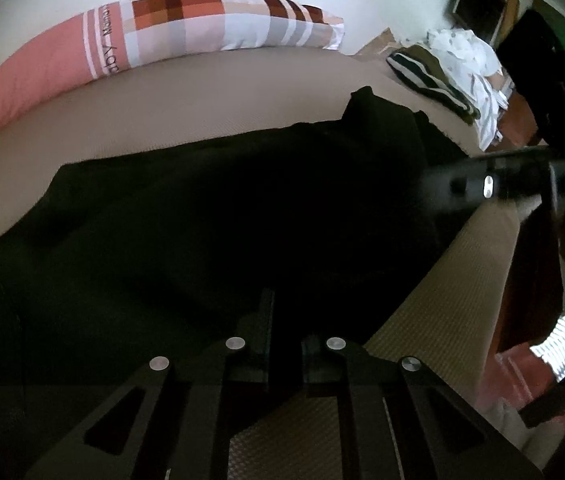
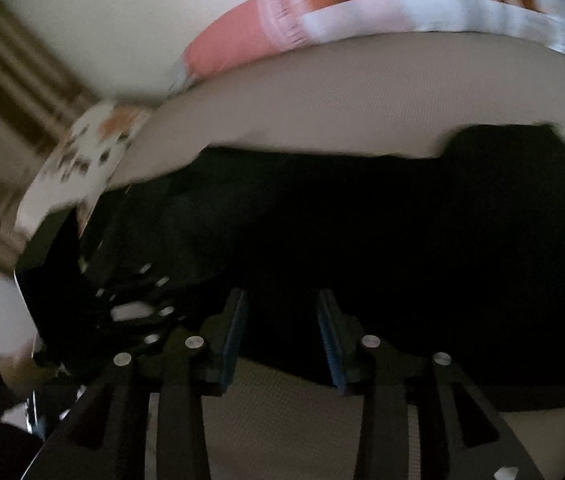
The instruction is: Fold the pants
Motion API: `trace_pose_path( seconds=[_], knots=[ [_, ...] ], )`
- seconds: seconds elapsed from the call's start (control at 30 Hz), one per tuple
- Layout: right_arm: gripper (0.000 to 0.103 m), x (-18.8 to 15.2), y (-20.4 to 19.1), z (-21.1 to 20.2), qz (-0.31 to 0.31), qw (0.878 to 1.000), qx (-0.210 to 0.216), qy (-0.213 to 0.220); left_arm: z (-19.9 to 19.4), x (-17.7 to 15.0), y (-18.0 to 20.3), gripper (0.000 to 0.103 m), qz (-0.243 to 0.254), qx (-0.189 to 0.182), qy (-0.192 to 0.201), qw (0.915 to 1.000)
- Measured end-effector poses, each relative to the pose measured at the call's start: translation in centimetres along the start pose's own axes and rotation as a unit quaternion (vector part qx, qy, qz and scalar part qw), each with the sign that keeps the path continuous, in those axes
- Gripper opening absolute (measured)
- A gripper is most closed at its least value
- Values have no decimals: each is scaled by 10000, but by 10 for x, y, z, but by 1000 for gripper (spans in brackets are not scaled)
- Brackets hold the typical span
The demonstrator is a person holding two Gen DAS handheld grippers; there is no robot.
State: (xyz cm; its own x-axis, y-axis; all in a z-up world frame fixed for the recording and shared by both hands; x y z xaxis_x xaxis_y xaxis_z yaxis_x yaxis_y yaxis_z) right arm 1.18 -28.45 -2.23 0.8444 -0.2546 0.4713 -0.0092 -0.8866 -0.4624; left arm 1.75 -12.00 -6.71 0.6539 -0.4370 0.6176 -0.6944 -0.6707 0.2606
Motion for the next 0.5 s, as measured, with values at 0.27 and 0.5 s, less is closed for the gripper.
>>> trace_pose_path(
  seconds=[0.27,0.5],
  knots=[
    [37,-6,100,-31,1136,9893,-849,349,-1,3,-6,10,-357,-50,87,9993],
    [37,-42,98,-14,1891,9816,-175,171,-7,7,-12,10,-688,-139,195,9973]
  ],
)
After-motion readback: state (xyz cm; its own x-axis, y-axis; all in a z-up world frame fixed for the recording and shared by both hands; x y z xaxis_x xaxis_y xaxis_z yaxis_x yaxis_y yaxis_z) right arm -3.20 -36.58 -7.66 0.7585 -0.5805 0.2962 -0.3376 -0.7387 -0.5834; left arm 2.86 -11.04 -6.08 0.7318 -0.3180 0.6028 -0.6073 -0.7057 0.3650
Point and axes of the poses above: each gripper's, at about its wrist camera, not at the fingertips, and z roughly the way its jaws point, y to its right, x to its top, the point moved 5 cm from there along z, roughly the way its jaws point, and after that the axes turned 10 degrees about y, right-handed, at the moved point
